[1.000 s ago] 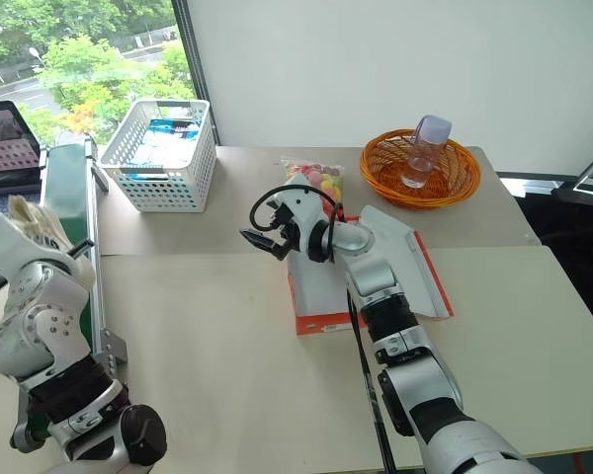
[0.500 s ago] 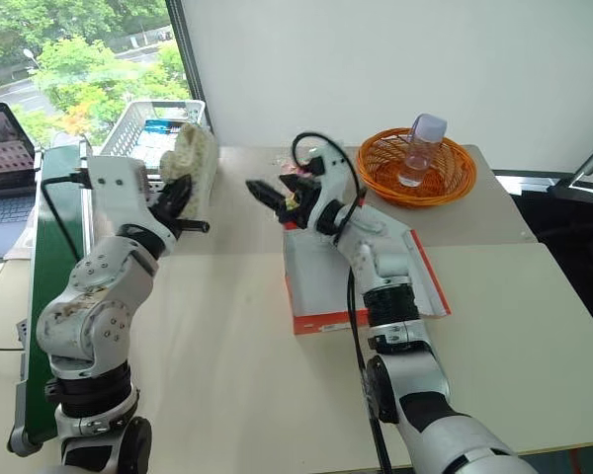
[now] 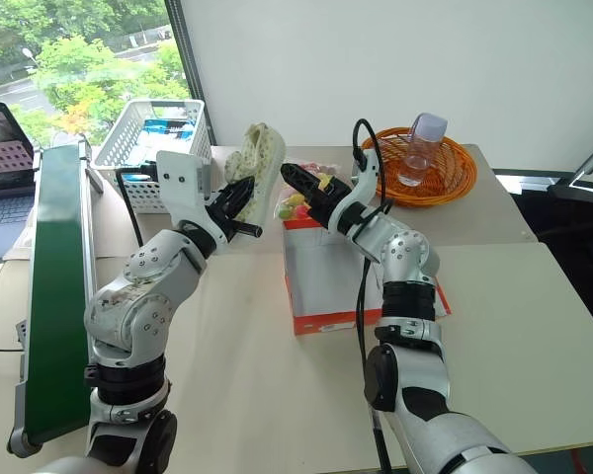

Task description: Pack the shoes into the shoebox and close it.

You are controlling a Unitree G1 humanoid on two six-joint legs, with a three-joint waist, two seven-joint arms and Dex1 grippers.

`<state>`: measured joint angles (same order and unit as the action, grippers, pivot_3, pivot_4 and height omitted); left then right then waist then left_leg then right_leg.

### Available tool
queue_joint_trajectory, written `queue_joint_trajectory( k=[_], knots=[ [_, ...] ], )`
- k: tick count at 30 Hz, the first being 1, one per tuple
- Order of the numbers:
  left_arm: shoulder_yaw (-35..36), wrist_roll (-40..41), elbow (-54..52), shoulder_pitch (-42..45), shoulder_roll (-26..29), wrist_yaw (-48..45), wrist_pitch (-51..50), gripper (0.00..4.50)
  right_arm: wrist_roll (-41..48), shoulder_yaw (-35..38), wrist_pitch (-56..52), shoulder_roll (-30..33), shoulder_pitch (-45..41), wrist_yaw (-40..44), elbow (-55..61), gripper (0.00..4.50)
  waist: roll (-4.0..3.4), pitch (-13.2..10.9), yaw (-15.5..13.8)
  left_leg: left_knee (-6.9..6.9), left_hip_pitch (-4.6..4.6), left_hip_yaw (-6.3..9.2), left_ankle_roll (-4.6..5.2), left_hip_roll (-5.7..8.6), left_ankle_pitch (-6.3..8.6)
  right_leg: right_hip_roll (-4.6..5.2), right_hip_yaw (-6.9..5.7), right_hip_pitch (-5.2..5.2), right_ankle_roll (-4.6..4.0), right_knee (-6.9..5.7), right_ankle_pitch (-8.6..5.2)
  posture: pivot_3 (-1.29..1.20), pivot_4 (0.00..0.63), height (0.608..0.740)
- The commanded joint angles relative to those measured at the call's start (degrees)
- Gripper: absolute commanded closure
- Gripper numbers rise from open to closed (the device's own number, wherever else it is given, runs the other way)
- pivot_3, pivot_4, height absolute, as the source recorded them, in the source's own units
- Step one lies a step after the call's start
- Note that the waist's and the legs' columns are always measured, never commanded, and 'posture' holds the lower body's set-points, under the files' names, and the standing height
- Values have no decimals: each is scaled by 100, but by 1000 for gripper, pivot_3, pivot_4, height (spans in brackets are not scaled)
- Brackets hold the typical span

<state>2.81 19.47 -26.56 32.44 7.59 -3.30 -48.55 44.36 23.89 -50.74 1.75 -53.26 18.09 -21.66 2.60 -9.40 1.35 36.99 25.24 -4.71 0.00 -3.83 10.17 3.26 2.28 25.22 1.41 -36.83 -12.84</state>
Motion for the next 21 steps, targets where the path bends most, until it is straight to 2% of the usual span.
queue_joint_trajectory(
  k=[1, 9, 21],
  knots=[
    [68, -14, -53, 170, 17, -48, 238, 4493, 418, 110, -86, 54, -99, 4, 486, 0, 0, 0, -3, 0, 0, 0, 0, 0, 0, 0, 0, 0, 1, 1, 0, 0, 150, 740],
    [94, -25, 133, 214, 66, -146, 383, 4493, 818, -80, -554, 284, 221, 194, 1071, 0, 0, 0, -22, 0, 3, 2, 1, 0, 0, 1, -2, -1, 2, 6, 0, 0, 150, 740],
    [-264, -44, 81, 161, -198, -168, 436, 4493, 1007, -132, -461, 158, 203, 82, 1097, 0, 0, 0, -29, 0, 3, 2, 1, 1, 0, 0, -2, 0, 3, 5, 0, 0, 150, 740]
  ],
)
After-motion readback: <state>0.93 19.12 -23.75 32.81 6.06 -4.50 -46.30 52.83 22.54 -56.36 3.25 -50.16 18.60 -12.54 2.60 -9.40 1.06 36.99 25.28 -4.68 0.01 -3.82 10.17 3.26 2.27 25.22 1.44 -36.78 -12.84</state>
